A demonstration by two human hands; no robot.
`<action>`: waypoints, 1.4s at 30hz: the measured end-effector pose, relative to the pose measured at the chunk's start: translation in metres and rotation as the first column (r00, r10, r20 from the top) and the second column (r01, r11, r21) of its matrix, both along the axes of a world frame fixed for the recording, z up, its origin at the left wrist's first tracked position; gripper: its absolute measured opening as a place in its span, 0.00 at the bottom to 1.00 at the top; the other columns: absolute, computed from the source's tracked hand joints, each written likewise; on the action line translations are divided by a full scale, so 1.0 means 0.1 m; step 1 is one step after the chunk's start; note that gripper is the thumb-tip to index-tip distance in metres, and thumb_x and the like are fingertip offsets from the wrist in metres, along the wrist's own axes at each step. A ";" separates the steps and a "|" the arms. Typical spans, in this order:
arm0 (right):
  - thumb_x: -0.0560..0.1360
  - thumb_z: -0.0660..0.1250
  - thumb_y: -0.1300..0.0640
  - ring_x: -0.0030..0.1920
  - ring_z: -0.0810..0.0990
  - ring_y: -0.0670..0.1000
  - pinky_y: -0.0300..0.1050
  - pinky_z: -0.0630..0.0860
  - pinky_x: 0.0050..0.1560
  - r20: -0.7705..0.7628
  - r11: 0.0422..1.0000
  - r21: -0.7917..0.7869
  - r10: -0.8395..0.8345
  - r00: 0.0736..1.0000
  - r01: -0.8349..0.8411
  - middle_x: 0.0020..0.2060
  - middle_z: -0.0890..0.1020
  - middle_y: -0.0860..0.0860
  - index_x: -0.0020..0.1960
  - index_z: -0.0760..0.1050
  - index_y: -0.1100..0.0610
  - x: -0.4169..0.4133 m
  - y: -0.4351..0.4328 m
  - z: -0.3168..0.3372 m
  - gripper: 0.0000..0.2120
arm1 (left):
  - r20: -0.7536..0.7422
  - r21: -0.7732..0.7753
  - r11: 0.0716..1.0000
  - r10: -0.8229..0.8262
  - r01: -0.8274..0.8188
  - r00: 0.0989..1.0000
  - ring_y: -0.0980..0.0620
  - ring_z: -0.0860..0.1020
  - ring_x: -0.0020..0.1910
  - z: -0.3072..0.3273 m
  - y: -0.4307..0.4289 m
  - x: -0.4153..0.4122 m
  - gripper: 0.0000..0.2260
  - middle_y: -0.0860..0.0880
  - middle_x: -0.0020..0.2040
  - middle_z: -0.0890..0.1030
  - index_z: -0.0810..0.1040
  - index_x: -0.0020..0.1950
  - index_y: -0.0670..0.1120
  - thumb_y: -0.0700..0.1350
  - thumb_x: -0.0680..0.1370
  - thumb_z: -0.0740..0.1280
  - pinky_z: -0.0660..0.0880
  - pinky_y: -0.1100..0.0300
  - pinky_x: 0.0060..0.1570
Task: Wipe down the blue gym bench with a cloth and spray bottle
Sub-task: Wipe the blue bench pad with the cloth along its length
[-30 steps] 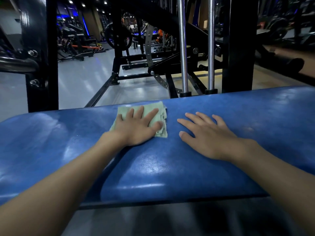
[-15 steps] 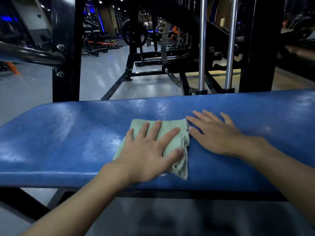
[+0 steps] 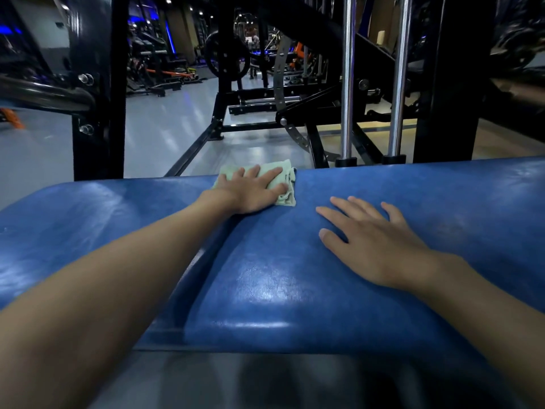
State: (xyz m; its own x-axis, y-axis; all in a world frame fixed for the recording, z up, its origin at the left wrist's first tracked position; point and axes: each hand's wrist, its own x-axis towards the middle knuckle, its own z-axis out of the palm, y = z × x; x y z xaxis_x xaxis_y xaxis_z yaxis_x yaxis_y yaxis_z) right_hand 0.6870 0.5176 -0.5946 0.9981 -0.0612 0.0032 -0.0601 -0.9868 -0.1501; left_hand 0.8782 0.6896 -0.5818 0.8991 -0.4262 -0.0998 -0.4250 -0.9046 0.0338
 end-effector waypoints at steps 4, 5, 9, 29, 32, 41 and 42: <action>0.79 0.40 0.36 0.78 0.42 0.44 0.59 0.40 0.76 -0.016 1.000 0.010 -0.001 1.000 0.001 0.79 0.46 0.40 0.78 0.47 0.37 0.01 -0.01 0.01 0.27 | 0.000 0.019 0.999 -0.049 0.049 0.999 0.44 0.44 0.80 -0.01 0.22 -0.53 0.28 0.51 0.82 0.45 0.43 0.77 0.69 0.71 0.78 0.43 0.43 0.38 0.75; 0.80 0.40 0.36 0.78 0.41 0.44 0.59 0.39 0.76 -0.026 1.000 0.013 -0.002 1.000 0.002 0.79 0.46 0.40 0.78 0.46 0.38 0.00 0.00 0.02 0.27 | 0.005 0.014 0.997 -0.070 0.070 0.998 0.45 0.44 0.80 0.00 0.29 -0.72 0.28 0.51 0.82 0.45 0.43 0.77 0.69 0.71 0.78 0.43 0.42 0.38 0.75; 0.81 0.41 0.37 0.79 0.42 0.44 0.59 0.39 0.76 -0.047 1.000 0.017 -0.007 0.999 0.008 0.80 0.46 0.41 0.79 0.47 0.39 -0.03 0.01 0.06 0.27 | 0.044 0.008 0.990 -0.139 0.139 0.989 0.47 0.43 0.80 -0.04 0.65 -1.58 0.30 0.53 0.82 0.43 0.39 0.76 0.71 0.73 0.74 0.38 0.42 0.41 0.76; 0.79 0.42 0.36 0.78 0.41 0.44 0.61 0.40 0.76 -0.008 1.000 0.012 0.029 1.000 -0.029 0.79 0.47 0.41 0.77 0.50 0.37 0.06 0.17 0.02 0.26 | -0.001 -0.012 1.000 -0.002 0.002 1.000 0.45 0.47 0.80 -0.03 0.32 0.06 0.29 0.53 0.82 0.48 0.45 0.76 0.71 0.73 0.76 0.45 0.45 0.37 0.75; 0.79 0.42 0.36 0.78 0.41 0.44 0.60 0.40 0.76 -0.007 1.000 0.011 0.028 1.000 -0.028 0.79 0.46 0.41 0.77 0.49 0.37 0.06 0.16 0.02 0.26 | -0.015 -0.031 0.999 0.040 -0.041 0.999 0.44 0.49 0.80 -0.01 0.23 0.24 0.30 0.53 0.82 0.50 0.47 0.76 0.71 0.74 0.74 0.45 0.45 0.36 0.73; 0.79 0.41 0.34 0.79 0.41 0.44 0.60 0.39 0.76 -0.026 1.000 0.021 0.020 0.999 -0.020 0.79 0.46 0.40 0.78 0.47 0.37 0.06 0.16 0.01 0.29 | 0.018 0.008 0.998 -0.066 0.066 0.998 0.46 0.45 0.80 -0.05 0.70 -0.82 0.29 0.53 0.82 0.45 0.43 0.77 0.71 0.73 0.76 0.42 0.44 0.39 0.76; 0.79 0.41 0.34 0.79 0.41 0.45 0.60 0.38 0.76 -0.033 1.000 0.022 0.020 0.999 -0.019 0.79 0.46 0.40 0.78 0.47 0.38 0.06 0.16 0.02 0.29 | 0.035 0.006 0.997 -0.077 0.077 0.996 0.47 0.45 0.80 -0.05 0.79 -1.03 0.31 0.53 0.82 0.46 0.42 0.76 0.71 0.74 0.73 0.39 0.45 0.40 0.76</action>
